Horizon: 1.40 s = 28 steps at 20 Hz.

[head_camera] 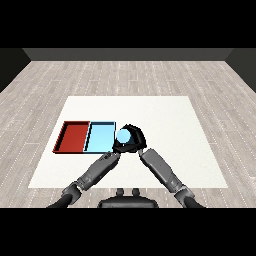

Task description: Pick the blue can and put it in the blue box

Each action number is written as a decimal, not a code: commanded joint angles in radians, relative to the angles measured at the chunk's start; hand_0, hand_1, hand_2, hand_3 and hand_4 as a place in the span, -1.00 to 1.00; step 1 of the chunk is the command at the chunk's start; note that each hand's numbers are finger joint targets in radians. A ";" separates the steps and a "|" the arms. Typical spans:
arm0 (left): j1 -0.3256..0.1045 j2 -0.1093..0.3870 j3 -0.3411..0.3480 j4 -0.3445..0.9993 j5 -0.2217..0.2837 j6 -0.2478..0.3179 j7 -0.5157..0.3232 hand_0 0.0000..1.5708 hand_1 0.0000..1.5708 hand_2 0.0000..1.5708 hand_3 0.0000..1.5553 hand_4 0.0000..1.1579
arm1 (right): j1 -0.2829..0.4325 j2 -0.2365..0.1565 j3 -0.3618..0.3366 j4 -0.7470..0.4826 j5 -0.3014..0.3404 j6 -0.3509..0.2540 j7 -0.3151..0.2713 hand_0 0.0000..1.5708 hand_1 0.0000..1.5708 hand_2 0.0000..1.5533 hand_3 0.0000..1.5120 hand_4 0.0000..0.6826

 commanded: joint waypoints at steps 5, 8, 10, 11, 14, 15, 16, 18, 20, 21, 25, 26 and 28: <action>-0.084 -0.025 0.013 0.047 0.003 0.087 0.071 1.00 1.00 0.98 0.88 0.96 | 0.030 0.008 -0.046 -0.025 -0.007 0.073 0.004 0.82 0.82 0.88 0.82 0.56; -0.050 -0.026 0.045 0.061 -0.041 0.063 0.013 1.00 1.00 0.99 0.89 0.97 | 0.017 0.016 -0.052 -0.022 0.007 0.077 0.028 0.82 0.82 0.89 0.83 0.56; -0.042 -0.026 0.042 0.044 -0.046 0.066 0.038 1.00 1.00 0.98 0.89 0.97 | 0.031 0.023 -0.034 0.012 -0.014 0.052 -0.037 0.70 0.70 0.81 0.72 0.45; -0.018 -0.026 -0.001 -0.047 -0.077 0.119 0.096 1.00 1.00 0.98 0.88 0.97 | -0.003 0.023 -0.016 0.054 -0.036 0.021 -0.031 0.40 0.40 0.53 0.37 0.17; -0.027 -0.026 0.050 0.007 -0.084 0.083 0.050 1.00 1.00 0.99 0.89 0.97 | 0.011 0.023 -0.024 -0.002 0.075 0.001 0.054 -1.00 -1.00 -1.00 -1.00 -1.00; -0.026 -0.026 0.051 0.006 -0.087 0.082 0.051 1.00 1.00 0.99 0.89 0.97 | 0.013 0.023 -0.025 -0.003 0.076 0.002 0.055 -1.00 -1.00 -1.00 -1.00 -1.00; -0.025 -0.026 0.053 0.005 -0.089 0.081 0.052 1.00 1.00 0.99 0.89 0.97 | 0.014 0.024 -0.026 -0.004 0.077 0.004 0.056 -1.00 -1.00 -1.00 -1.00 -1.00; 0.064 -0.026 0.050 -0.061 -0.138 0.089 0.034 1.00 1.00 0.99 0.89 0.97 | -0.031 0.024 -0.064 0.032 0.076 0.013 0.062 -1.00 -1.00 -1.00 -1.00 -1.00; -0.036 -0.027 0.038 0.008 -0.069 0.090 0.029 1.00 1.00 1.00 0.90 0.97 | 0.061 0.007 -0.058 -0.049 0.109 0.059 0.072 -1.00 -1.00 -1.00 -1.00 -1.00; -0.023 -0.027 0.068 0.051 -0.058 0.064 -0.004 1.00 1.00 1.00 0.90 0.97 | 0.021 0.024 -0.066 -0.002 0.123 0.053 0.071 -1.00 -1.00 -1.00 -1.00 -1.00; 0.077 0.013 0.067 -0.088 -0.132 0.068 0.051 1.00 1.00 1.00 0.92 0.98 | -0.010 0.020 -0.141 0.046 0.094 0.070 0.041 -1.00 -1.00 -1.00 -1.00 -1.00; 0.048 -0.022 0.122 0.097 -0.115 -0.010 -0.067 1.00 1.00 1.00 0.92 0.98 | 0.035 0.024 -0.061 0.055 0.078 -0.008 -0.024 -1.00 -1.00 -1.00 -1.00 -1.00; 0.072 -0.027 0.069 -0.003 -0.146 0.057 0.001 1.00 1.00 1.00 0.92 0.98 | 0.074 0.024 -0.123 -0.036 0.098 0.001 0.025 -1.00 -1.00 -1.00 -1.00 -1.00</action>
